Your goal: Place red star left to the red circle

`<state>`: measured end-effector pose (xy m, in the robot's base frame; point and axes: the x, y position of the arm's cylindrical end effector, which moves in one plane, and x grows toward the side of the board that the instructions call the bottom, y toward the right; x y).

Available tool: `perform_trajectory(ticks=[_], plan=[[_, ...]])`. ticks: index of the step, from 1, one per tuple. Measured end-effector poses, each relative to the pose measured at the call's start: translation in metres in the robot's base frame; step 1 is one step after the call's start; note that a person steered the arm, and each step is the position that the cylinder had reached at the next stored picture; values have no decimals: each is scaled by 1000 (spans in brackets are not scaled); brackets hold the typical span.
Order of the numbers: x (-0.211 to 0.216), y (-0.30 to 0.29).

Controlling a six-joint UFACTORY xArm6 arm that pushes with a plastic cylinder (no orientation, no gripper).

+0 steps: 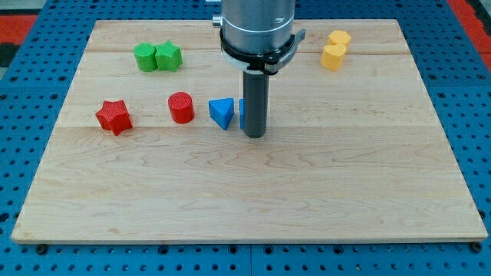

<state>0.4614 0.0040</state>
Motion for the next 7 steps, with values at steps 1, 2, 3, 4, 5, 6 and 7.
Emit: perform_trajectory(ticks=[1, 2, 3, 4, 5, 6, 7], plan=[[38, -54], [30, -146], [14, -214], [-2, -232], [-9, -232], [-14, -231], [-14, -220]])
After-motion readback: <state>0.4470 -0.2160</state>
